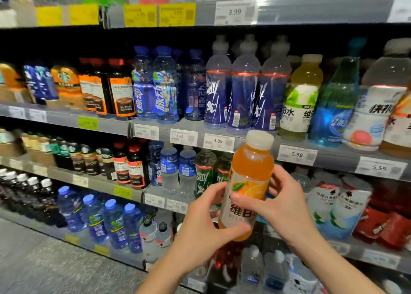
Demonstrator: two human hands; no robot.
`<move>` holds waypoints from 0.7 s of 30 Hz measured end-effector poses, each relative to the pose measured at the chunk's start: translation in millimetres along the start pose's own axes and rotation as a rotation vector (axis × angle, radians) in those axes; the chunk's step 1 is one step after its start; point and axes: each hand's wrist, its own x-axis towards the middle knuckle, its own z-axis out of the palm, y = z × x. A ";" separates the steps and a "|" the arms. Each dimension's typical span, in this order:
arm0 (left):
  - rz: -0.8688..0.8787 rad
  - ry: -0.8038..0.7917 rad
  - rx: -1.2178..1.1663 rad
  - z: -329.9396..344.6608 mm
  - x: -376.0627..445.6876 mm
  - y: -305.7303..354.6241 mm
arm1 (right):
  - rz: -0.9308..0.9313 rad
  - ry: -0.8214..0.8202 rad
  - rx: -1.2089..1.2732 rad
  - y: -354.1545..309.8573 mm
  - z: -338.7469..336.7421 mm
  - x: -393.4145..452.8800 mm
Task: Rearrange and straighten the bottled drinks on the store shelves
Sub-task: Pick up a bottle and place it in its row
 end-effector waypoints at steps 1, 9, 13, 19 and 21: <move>0.007 0.003 0.004 0.6 1.3 1.0 | 0.003 0.004 -0.008 -0.8 -0.5 -0.8; 0.091 -0.057 -0.019 39.6 18.4 30.5 | -0.025 0.102 -0.046 -14.0 -52.0 -7.6; 0.115 -0.113 -0.053 75.4 25.5 47.3 | -0.032 0.143 -0.048 -20.1 -91.3 -17.4; 0.123 -0.196 -0.088 128.8 34.9 74.5 | -0.027 0.222 -0.081 -19.1 -151.6 -31.5; 0.144 -0.208 -0.071 144.3 38.2 83.4 | -0.025 0.243 -0.089 -17.7 -170.1 -35.4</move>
